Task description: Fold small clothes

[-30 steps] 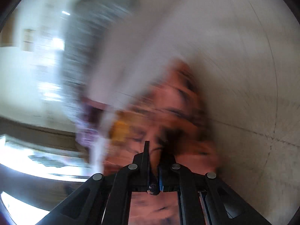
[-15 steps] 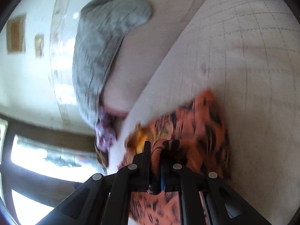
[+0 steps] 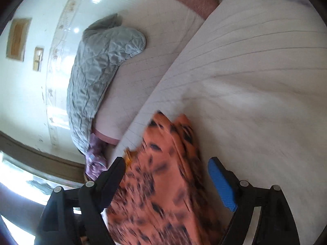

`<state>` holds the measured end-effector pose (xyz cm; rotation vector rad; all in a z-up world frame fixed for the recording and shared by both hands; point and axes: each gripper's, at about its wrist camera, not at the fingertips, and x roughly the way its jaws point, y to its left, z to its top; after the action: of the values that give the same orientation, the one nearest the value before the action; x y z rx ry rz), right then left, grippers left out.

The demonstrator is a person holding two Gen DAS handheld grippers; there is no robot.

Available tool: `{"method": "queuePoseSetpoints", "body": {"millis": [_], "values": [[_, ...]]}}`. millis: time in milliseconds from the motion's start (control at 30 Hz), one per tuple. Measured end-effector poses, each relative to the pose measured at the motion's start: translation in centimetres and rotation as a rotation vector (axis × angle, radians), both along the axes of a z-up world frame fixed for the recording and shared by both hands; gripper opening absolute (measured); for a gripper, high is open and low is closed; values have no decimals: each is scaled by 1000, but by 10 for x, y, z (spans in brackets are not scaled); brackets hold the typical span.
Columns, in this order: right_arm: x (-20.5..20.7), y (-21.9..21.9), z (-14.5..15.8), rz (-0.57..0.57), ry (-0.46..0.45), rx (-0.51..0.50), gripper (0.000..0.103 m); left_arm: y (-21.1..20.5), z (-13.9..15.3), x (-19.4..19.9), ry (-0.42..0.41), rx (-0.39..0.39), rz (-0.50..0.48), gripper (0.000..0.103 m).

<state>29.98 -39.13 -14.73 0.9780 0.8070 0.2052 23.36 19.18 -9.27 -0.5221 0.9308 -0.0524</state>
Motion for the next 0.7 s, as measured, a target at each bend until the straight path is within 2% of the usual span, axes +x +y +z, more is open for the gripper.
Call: {"method": "queuePoseSetpoints", "body": {"millis": [67, 133, 200, 233, 267, 333, 400, 433, 467, 500, 533, 567, 600, 700], "values": [[-35, 9, -2, -9, -5, -19, 85, -10, -3, -30, -25, 3, -39, 84], [-70, 26, -9, 16, 11, -30, 85, -24, -17, -49, -28, 57, -67, 85], [-90, 42, -25, 22, 61, -68, 86, -32, -34, -47, 3, 75, -77, 85], [-92, 48, -36, 30, 95, -84, 86, -35, -48, -41, 53, 67, -70, 85], [-91, 51, -38, 20, 93, -101, 86, -39, -51, -39, 56, 87, -52, 86], [-81, 56, -32, -1, 76, -138, 86, -52, -46, -37, 15, 119, -57, 86], [-60, 63, -36, 40, 90, -47, 86, -63, -49, -28, 42, 95, -94, 86], [-49, 67, -40, 46, 132, -53, 84, -70, -49, -25, 61, 141, -80, 80], [-41, 72, -42, 25, 162, -102, 77, -78, -49, -21, 78, 202, -89, 57], [-37, 76, -40, 27, 163, -133, 44, -85, -48, -16, 87, 205, -128, 44], [-30, 79, -38, 40, 186, -164, 24, -87, -45, -11, 108, 186, -140, 29], [-27, 79, -41, 47, 203, -120, 21, -88, -37, -7, 126, 191, -134, 23], [-25, 78, -38, 41, 215, -116, 18, -89, -26, -6, 113, 197, -136, 22], [-29, 85, 2, 50, 153, -169, 16, -91, 21, -20, 5, 205, -148, 21]]}}
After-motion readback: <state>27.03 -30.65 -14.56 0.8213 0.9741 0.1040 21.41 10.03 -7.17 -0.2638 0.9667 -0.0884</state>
